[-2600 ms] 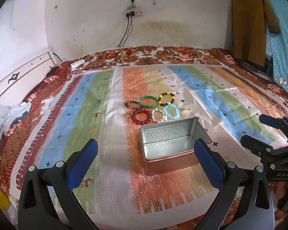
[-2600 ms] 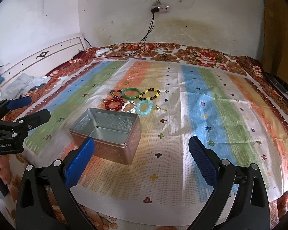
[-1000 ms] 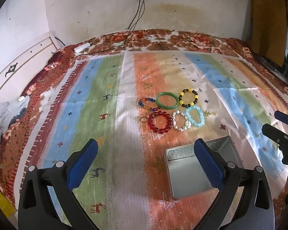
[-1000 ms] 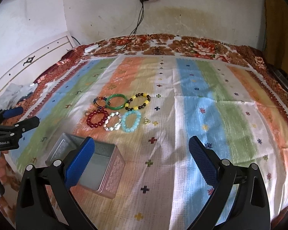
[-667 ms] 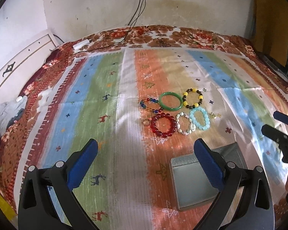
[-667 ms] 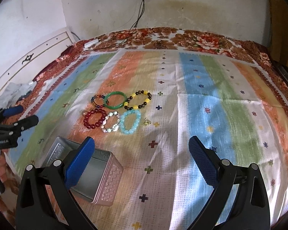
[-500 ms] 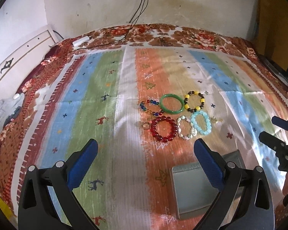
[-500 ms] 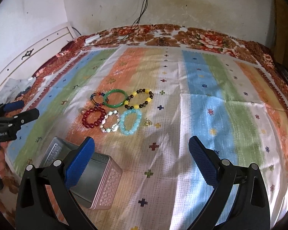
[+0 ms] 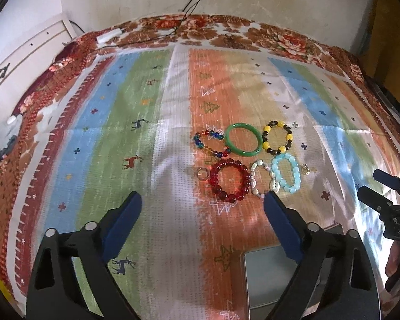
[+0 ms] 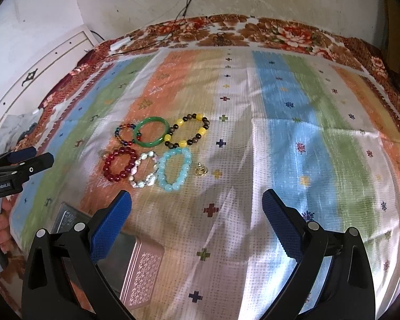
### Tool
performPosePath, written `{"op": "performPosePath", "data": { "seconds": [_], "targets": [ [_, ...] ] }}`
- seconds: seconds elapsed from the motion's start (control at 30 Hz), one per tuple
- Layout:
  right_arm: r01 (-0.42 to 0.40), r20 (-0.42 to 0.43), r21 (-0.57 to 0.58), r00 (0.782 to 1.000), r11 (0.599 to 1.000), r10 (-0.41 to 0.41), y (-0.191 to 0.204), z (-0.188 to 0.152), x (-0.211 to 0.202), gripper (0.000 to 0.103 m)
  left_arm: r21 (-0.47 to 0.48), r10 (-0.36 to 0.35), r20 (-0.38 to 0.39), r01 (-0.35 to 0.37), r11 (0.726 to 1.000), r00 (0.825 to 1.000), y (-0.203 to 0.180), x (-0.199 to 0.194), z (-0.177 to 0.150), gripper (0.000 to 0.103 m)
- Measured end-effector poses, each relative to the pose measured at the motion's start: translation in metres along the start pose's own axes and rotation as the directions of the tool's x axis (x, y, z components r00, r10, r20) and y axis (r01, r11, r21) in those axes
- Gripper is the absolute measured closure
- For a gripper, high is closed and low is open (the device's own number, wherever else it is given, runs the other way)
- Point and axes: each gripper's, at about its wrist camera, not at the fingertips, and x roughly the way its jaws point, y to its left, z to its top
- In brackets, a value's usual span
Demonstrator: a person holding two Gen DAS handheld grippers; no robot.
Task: Organize jewelry
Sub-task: 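Move both grippers forward toward the row of bracelets, then grasp the silver ring with the left gripper while the right gripper grasps the gold charm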
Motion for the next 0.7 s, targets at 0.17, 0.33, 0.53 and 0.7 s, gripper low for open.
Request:
{"op": "performPosePath", "data": {
  "seconds": [0.17, 0.33, 0.53, 0.7],
  "targets": [
    [-0.004, -0.023, 0.02, 1.0, 1.0, 0.005, -0.005, 0.007, 0.012, 0.004, -0.024, -0.013, -0.044, 0.012, 1.0, 0.999, 0.006, 0.017, 0.007, 0.027],
    [0.004, -0.055, 0.019, 0.998, 1.0, -0.003, -0.005, 0.013, 0.027, 0.004, -0.042, -0.024, -0.094, 0.02, 0.999, 0.995, 0.011, 0.039, 0.013, 0.044],
    [0.002, -0.09, 0.021, 0.996, 1.0, 0.0, -0.006, 0.019, 0.043, 0.005, -0.063, -0.026, -0.143, 0.017, 0.998, 0.989, 0.018, 0.064, 0.02, 0.054],
    [0.003, -0.113, 0.021, 0.994, 1.0, -0.001, -0.008, 0.023, 0.055, 0.012, -0.053, -0.02, -0.166, 0.012, 0.999, 0.986, 0.018, 0.079, 0.024, 0.056]
  ]
}}
